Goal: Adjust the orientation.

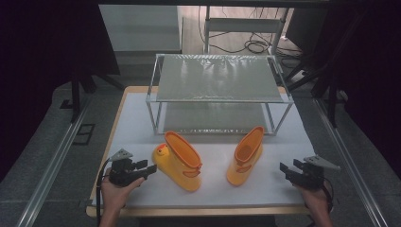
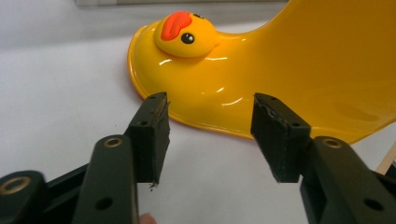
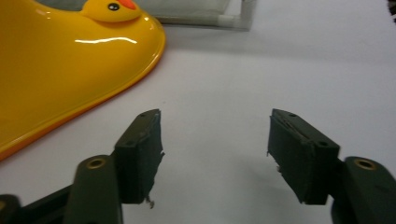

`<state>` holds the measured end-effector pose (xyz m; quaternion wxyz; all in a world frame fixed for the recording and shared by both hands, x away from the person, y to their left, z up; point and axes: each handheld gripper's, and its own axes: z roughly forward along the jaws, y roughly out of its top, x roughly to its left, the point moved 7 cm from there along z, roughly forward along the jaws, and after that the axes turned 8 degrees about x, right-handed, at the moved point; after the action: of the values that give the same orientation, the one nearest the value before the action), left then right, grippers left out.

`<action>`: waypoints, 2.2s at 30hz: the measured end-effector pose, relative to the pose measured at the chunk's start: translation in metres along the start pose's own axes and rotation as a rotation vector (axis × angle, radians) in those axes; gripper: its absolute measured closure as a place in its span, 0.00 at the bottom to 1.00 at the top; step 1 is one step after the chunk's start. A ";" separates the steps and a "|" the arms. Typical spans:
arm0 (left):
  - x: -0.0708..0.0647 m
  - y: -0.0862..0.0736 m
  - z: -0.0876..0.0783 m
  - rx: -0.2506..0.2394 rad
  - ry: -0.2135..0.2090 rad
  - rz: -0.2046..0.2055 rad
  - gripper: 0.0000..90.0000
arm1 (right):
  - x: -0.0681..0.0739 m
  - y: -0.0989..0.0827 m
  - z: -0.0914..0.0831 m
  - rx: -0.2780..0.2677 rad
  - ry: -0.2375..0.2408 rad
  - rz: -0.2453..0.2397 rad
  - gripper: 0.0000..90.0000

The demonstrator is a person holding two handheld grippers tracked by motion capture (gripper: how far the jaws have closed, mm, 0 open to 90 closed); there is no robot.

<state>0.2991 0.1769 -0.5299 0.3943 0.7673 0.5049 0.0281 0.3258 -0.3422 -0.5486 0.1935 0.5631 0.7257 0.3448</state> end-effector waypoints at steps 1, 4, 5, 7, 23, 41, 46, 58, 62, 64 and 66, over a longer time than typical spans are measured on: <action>0.000 0.000 0.000 0.000 0.000 0.000 0.57 | 0.000 0.000 0.000 0.000 0.000 0.000 0.40; -0.002 0.000 -0.001 -0.009 -0.002 0.001 0.67 | 0.002 0.000 0.000 -0.007 0.008 -0.009 0.43; -0.003 -0.001 -0.001 -0.006 -0.004 0.003 0.72 | 0.003 0.001 0.000 -0.010 0.012 -0.011 0.44; -0.007 -0.001 -0.003 -0.007 -0.012 0.007 0.82 | 0.003 0.000 -0.001 -0.011 0.014 -0.015 0.46; -0.104 -0.014 0.007 -0.029 -0.065 0.175 1.00 | -0.002 -0.003 0.002 -0.005 0.032 0.036 0.50; -0.164 -0.009 0.070 -0.042 0.079 0.274 0.99 | 0.001 -0.005 0.005 0.007 0.040 0.043 0.49; -0.161 -0.006 0.069 -0.056 0.127 0.273 0.99 | 0.002 -0.005 0.004 0.003 0.044 0.040 0.49; -0.148 -0.015 0.054 -0.054 0.108 0.266 1.00 | 0.002 -0.005 0.004 0.003 0.044 0.039 0.49; -0.137 -0.022 0.043 -0.037 0.072 0.230 1.00 | 0.002 -0.005 0.004 0.002 0.043 0.042 0.49; -0.132 -0.024 0.036 -0.024 0.050 0.206 1.00 | 0.002 -0.004 0.003 -0.001 0.064 0.057 0.49; -0.123 -0.026 0.029 -0.016 0.055 0.197 1.00 | 0.003 -0.001 0.000 -0.021 0.098 0.088 0.49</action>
<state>0.2317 0.0664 -0.5229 0.3817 0.8090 0.4374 0.0917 0.3244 -0.3397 -0.5495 0.1483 0.5747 0.7053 0.3876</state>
